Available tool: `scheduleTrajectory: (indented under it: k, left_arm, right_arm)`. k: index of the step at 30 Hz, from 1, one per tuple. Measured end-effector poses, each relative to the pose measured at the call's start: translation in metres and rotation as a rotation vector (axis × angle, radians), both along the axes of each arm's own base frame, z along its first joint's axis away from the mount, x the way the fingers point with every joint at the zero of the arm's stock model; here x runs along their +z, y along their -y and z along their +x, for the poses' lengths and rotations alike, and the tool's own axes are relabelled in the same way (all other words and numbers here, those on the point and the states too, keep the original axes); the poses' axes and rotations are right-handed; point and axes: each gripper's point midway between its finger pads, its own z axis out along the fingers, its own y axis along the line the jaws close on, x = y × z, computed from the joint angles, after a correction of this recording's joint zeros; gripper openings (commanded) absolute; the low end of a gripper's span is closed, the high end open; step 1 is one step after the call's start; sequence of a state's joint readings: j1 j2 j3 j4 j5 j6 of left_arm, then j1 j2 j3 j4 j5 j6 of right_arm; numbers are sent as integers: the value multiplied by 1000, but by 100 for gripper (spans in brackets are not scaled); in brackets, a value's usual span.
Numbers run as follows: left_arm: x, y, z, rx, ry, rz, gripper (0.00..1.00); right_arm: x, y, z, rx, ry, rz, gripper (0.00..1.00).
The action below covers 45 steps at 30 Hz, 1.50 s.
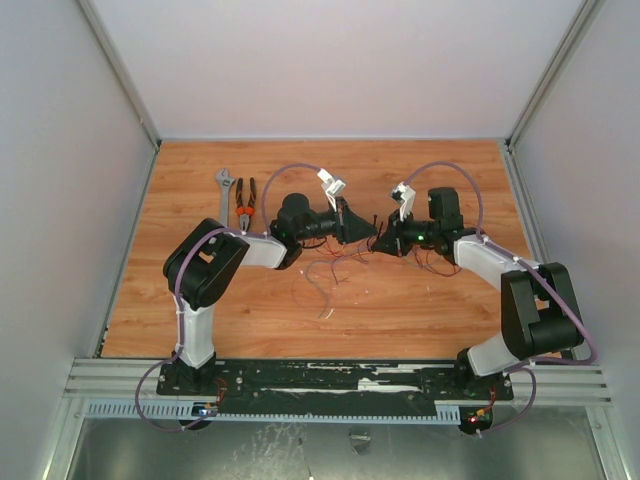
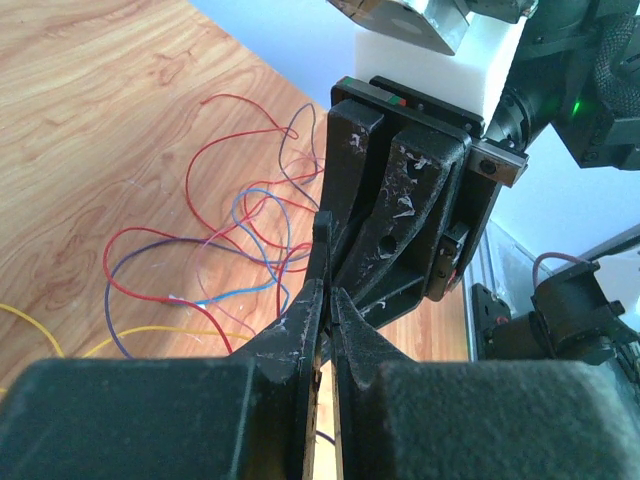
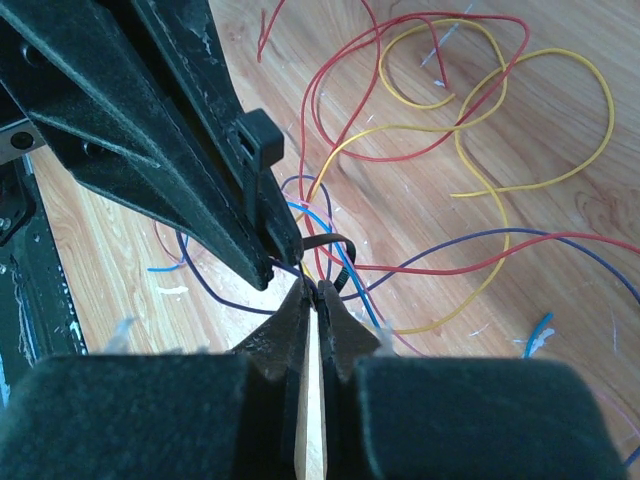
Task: Zip-tie the wires
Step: Tie the cable at the center of the board.
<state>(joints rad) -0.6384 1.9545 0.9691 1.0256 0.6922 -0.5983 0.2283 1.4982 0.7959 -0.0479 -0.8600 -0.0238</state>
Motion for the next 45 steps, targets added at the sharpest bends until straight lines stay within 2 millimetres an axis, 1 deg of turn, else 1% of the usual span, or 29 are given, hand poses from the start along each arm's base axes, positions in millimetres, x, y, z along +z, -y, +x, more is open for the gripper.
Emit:
scheduleTrajectory:
  k: [20,37,45]
  left_arm:
    - [1,0,0,0,5,-4,11]
    - [1,0,0,2,5,-3,11]
    - [1,0,1,2,5,-3,11]
  right_arm:
    - [4,-2,5,3,-3,7,0]
    - [2,-3,4,6,-14,6,0]
    - [-1,-2,0,7,-36,0,0]
